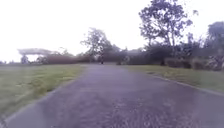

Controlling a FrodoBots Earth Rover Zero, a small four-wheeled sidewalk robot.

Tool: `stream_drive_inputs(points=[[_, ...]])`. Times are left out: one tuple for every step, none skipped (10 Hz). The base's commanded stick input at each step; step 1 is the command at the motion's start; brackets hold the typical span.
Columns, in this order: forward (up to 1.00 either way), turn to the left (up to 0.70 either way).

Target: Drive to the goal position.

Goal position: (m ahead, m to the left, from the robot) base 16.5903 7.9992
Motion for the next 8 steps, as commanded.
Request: stream_drive_inputs(points=[[0.70,0.00],[0.70,0.00],[0.70,0.00],[0.70,0.00],[0.70,-0.11],[0.70,-0.24],[0.70,-0.35],[0.70,-0.35]])
